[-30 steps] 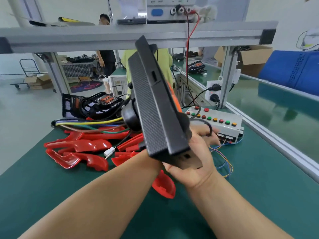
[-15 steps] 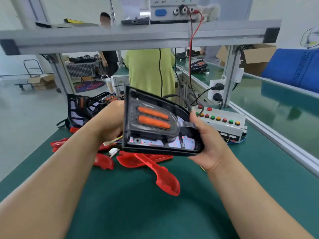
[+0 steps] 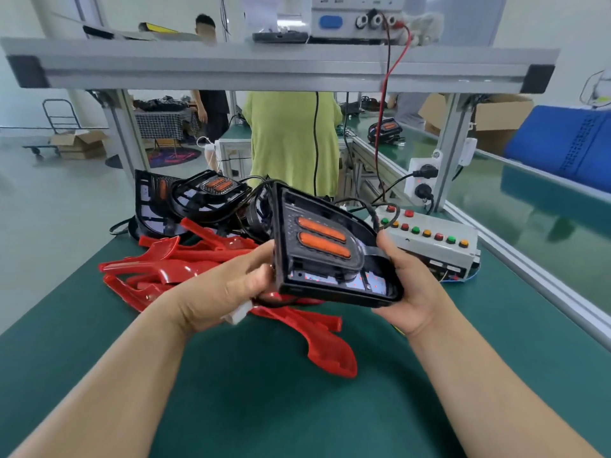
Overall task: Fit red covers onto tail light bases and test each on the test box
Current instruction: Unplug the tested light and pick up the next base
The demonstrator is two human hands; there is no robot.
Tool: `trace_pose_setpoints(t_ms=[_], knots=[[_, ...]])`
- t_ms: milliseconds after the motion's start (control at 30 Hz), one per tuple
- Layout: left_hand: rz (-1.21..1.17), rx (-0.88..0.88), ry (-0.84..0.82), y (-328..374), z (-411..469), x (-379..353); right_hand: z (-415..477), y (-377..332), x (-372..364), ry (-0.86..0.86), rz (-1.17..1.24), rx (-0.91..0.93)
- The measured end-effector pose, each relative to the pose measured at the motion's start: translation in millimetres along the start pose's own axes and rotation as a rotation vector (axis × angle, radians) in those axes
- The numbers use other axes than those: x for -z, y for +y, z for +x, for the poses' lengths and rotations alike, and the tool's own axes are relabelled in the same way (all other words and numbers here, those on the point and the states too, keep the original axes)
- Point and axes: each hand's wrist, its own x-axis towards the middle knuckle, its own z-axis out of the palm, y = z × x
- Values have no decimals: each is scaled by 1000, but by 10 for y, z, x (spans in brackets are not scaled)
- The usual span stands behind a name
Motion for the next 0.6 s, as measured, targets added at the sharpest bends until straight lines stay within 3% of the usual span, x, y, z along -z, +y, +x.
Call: trace_pose_setpoints(t_ms=[133, 267, 400, 600], knots=[[-108, 6, 17, -20, 15, -58, 11, -57, 87, 18, 0, -12], [-103, 256, 273, -48, 20, -19, 24, -90, 185, 42, -21, -9], [68, 354, 452, -111, -11, 72, 20, -91, 261, 41, -1, -6], [403, 398, 405, -120, -57, 76, 11, -111, 332, 45, 2, -31]])
